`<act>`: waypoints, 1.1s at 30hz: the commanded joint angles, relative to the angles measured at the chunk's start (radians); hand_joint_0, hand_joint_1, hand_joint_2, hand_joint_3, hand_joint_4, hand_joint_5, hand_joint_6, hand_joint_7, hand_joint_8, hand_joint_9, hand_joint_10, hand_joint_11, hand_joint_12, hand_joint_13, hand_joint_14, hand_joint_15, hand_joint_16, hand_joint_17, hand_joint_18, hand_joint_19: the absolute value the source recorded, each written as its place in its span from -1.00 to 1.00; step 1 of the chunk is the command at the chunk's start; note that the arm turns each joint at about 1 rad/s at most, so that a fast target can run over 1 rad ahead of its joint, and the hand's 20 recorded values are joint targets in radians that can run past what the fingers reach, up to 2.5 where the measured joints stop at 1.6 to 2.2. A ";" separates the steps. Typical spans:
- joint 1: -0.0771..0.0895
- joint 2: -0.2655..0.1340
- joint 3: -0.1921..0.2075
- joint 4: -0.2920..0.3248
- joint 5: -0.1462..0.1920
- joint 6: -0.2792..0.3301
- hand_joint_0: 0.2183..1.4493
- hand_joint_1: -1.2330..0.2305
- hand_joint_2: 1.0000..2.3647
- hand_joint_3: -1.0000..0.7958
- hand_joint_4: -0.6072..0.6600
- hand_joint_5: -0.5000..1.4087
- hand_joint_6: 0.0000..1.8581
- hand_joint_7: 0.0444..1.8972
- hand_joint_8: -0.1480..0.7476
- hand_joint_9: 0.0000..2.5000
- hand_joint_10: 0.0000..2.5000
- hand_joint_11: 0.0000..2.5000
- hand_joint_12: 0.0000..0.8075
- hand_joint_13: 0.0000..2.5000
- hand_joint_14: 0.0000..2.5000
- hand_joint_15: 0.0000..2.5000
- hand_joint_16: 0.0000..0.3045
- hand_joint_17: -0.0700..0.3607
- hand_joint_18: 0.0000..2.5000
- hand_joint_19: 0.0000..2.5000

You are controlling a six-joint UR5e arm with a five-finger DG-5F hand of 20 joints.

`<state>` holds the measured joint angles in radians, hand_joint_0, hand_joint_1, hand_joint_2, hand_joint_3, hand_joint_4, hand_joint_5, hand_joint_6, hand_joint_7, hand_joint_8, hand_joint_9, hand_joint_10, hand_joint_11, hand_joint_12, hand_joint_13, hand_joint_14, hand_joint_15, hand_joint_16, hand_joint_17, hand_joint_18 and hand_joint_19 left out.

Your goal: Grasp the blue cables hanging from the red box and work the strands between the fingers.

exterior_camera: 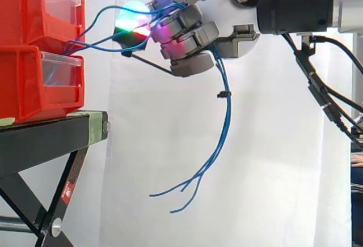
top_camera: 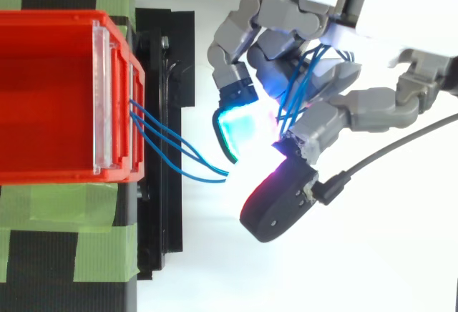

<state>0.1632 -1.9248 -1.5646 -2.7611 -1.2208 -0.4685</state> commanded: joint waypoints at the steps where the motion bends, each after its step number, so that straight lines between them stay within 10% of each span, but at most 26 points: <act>1: -0.001 -0.011 0.000 -0.002 0.001 0.005 -0.42 -0.31 -1.00 -1.00 0.45 -0.86 0.14 0.08 0.11 -0.27 1.00 0.59 0.07 -0.18 1.00 0.04 -0.59 -0.02 0.11 0.32; 13: 0.004 -0.022 0.000 0.040 0.007 -0.004 -0.42 -0.36 -1.00 -1.00 0.45 -0.88 0.11 0.09 0.11 -0.27 1.00 0.59 0.07 -0.18 1.00 0.04 -0.59 -0.02 0.11 0.32; 21: 0.009 -0.022 0.000 0.040 0.009 -0.002 0.07 -0.38 -1.00 -1.00 0.36 -0.90 0.36 0.13 0.11 -0.27 1.00 0.59 0.07 -0.18 1.00 0.04 -0.59 -0.02 0.11 0.32; 33: 0.009 -0.022 0.000 0.038 0.009 -0.002 0.60 -0.21 -0.98 -0.36 0.38 -0.55 0.29 0.15 0.11 -0.27 1.00 0.59 0.07 -0.18 1.00 0.04 -0.59 -0.02 0.11 0.32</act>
<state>0.1718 -1.9465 -1.5646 -2.7228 -1.2118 -0.4709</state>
